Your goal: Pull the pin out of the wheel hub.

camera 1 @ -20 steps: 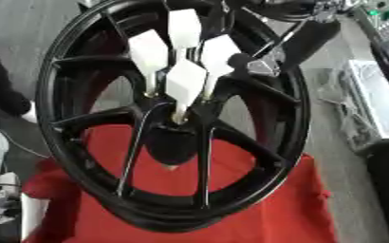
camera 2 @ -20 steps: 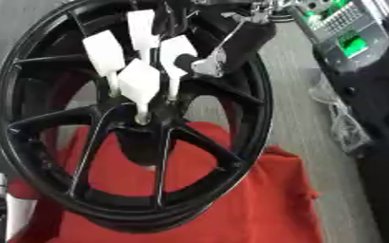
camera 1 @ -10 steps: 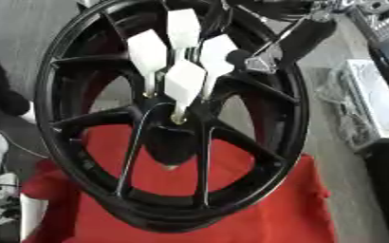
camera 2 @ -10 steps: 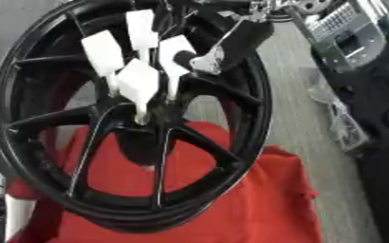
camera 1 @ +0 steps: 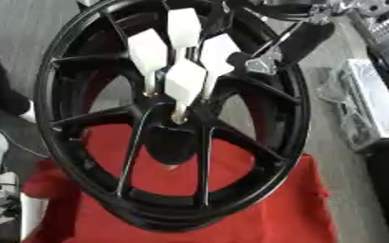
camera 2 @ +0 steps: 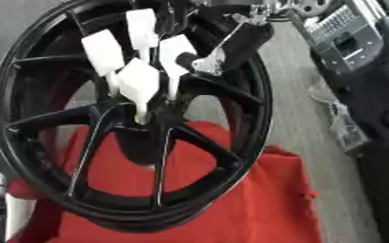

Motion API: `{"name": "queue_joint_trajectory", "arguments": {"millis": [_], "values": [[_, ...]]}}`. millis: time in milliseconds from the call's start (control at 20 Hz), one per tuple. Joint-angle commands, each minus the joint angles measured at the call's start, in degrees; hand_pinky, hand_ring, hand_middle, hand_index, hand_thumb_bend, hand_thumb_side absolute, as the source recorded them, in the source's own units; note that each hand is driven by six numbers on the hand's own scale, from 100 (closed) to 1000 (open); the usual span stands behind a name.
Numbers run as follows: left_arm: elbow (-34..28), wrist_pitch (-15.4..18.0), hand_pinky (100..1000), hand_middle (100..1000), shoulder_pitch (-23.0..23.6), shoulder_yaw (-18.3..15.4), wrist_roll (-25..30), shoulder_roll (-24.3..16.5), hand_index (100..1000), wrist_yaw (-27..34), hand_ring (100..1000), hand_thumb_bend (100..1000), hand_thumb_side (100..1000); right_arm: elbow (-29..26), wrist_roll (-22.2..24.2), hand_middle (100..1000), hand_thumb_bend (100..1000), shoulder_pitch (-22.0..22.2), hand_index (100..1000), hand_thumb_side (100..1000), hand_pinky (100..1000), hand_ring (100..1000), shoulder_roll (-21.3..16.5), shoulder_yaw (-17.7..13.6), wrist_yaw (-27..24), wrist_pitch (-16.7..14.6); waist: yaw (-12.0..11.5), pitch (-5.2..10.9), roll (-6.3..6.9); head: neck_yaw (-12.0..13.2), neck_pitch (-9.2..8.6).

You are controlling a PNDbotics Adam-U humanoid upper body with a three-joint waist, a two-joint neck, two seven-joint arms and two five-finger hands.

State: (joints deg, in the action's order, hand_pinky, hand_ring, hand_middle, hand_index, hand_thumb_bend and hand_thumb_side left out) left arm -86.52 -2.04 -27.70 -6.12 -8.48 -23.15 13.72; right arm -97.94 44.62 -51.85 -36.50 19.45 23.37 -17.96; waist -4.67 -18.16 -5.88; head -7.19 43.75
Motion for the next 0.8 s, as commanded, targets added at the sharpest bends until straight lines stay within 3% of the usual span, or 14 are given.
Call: {"name": "queue_joint_trajectory", "arguments": {"millis": [50, 800], "values": [[-1.08, 0.0, 643, 726, -0.91, -0.25, -0.32, -0.94, 759, -0.2, 810, 136, 827, 0.24, 0.2, 677, 172, -0.48, 804, 467, 811, 684, -0.65, -0.58, 0.76, -0.38, -0.07, 0.9, 0.23, -0.23, 0.11], [-1.14, -0.24, 643, 724, -1.29, -0.15, -0.51, -0.79, 758, -0.25, 810, 134, 828, 1.87, -0.53, 673, 174, -0.42, 810, 459, 811, 681, 0.02, -0.07, 1.94, -1.04, -0.5, 0.5, 0.25, -0.68, -0.06]]}}
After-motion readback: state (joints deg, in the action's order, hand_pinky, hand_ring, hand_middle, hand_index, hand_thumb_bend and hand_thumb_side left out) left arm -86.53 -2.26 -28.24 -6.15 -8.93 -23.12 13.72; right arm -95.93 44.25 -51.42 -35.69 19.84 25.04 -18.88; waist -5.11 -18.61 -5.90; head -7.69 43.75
